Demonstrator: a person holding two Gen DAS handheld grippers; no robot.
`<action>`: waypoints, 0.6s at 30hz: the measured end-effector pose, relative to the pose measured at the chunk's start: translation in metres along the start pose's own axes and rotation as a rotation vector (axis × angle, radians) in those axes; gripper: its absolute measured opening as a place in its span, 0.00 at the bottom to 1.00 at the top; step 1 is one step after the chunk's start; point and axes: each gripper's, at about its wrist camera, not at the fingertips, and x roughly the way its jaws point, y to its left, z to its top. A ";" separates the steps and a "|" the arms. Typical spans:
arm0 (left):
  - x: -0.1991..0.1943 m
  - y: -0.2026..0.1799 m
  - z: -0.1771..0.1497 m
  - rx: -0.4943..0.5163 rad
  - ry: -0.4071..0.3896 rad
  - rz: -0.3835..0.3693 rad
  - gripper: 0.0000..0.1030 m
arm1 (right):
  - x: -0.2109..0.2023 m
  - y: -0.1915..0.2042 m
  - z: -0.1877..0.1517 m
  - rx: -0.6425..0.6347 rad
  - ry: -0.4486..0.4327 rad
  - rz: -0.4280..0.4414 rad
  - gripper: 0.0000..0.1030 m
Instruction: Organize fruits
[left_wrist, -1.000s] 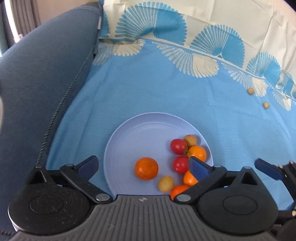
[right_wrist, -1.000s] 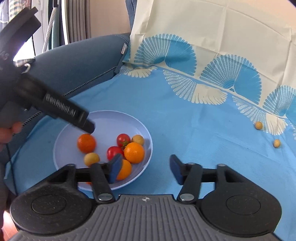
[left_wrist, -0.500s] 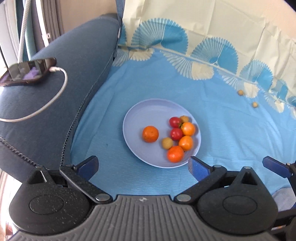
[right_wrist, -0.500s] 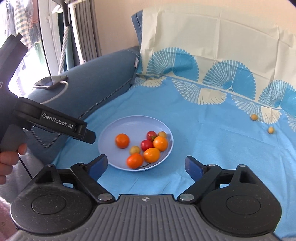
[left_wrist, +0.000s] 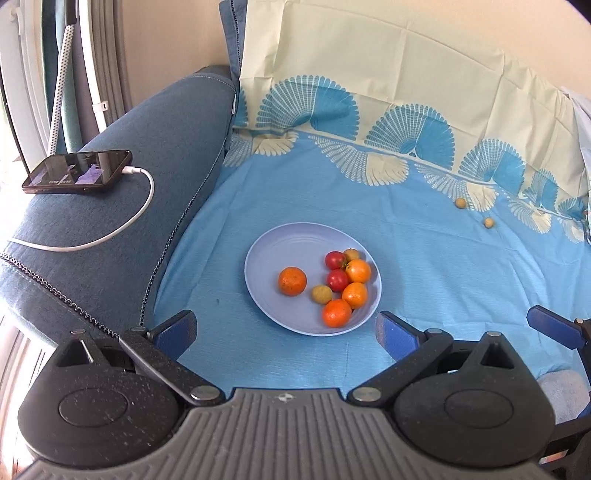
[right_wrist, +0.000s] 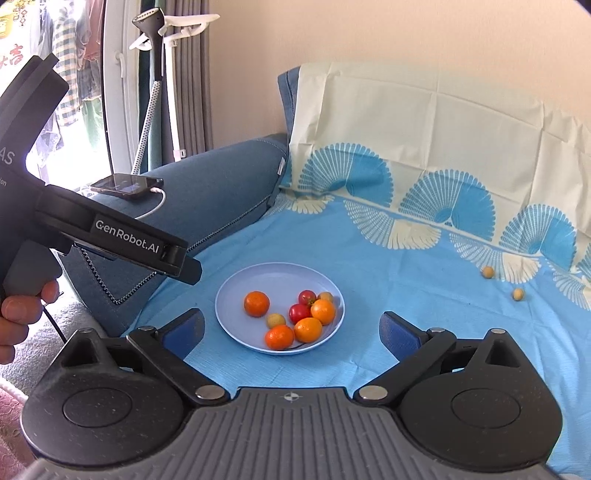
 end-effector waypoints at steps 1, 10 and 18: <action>-0.001 0.000 0.000 0.000 -0.001 0.000 1.00 | -0.001 0.000 0.000 0.001 -0.003 -0.001 0.98; -0.004 0.001 0.004 0.004 -0.009 -0.001 1.00 | -0.007 -0.002 -0.002 0.011 -0.013 -0.004 0.98; -0.003 0.001 0.004 0.007 -0.006 -0.001 1.00 | -0.006 -0.002 -0.002 0.014 -0.004 0.004 0.98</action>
